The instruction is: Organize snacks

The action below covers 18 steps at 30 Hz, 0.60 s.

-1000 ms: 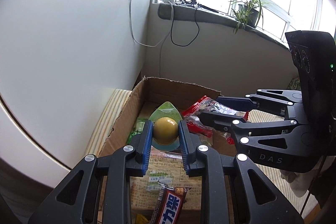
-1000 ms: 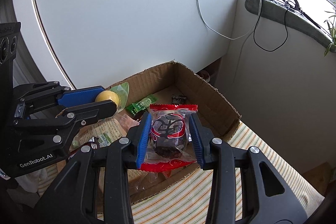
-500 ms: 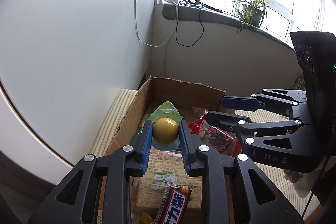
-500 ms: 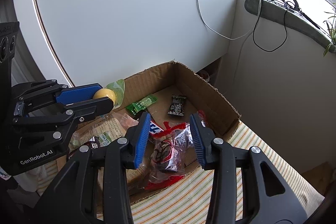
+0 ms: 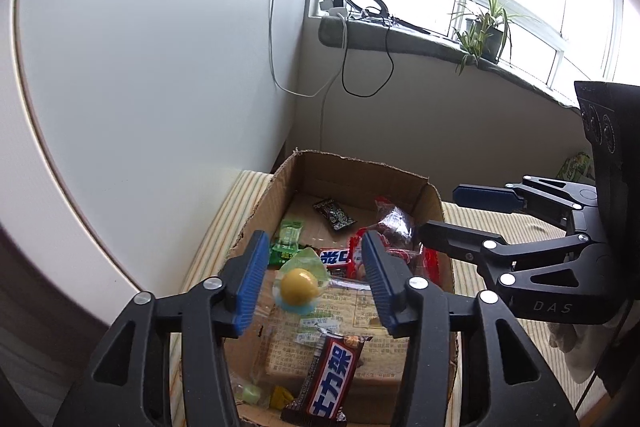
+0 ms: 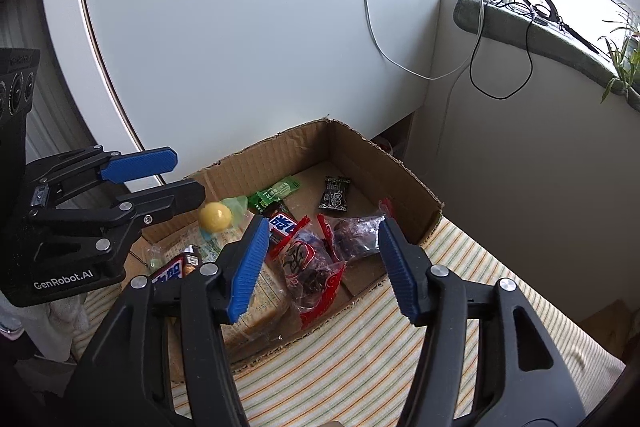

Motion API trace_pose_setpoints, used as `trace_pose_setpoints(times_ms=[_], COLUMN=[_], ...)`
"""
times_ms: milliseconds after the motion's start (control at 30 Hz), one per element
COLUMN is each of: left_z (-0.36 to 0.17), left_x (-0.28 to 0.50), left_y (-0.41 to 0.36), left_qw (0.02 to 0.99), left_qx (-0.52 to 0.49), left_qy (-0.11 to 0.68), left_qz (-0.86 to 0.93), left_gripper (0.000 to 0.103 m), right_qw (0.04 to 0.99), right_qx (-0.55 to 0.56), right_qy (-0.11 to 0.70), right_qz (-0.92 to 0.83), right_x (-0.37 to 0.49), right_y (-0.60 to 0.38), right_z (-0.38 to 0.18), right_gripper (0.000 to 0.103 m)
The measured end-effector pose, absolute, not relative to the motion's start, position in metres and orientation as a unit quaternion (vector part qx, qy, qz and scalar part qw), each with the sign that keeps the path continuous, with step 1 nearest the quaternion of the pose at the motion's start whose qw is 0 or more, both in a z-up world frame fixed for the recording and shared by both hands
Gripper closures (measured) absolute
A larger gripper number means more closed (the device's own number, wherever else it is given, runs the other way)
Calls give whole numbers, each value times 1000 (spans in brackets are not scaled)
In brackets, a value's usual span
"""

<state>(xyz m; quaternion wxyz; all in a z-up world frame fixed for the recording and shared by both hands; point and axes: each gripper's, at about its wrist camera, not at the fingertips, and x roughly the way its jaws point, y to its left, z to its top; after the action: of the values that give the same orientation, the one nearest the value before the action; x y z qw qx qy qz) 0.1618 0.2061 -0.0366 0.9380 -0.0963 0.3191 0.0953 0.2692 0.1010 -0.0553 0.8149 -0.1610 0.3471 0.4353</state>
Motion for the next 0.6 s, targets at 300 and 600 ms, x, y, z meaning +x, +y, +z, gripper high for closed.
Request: trace_pose_setpoints(times_ms=[300, 600], left_z=[-25, -13], left_x=[140, 99], left_y=[195, 185], left_qw=[943, 950], left_qx=[-94, -105], left_qy=[304, 275], left_qz=[101, 101], left_gripper=[55, 55], right_qw=[827, 835], right_qx=[-133, -120], right_qy=[336, 321], right_qz=[431, 430], right_x=[245, 208], right_y=[58, 16], right_z=[-40, -36], right_gripper=[31, 31])
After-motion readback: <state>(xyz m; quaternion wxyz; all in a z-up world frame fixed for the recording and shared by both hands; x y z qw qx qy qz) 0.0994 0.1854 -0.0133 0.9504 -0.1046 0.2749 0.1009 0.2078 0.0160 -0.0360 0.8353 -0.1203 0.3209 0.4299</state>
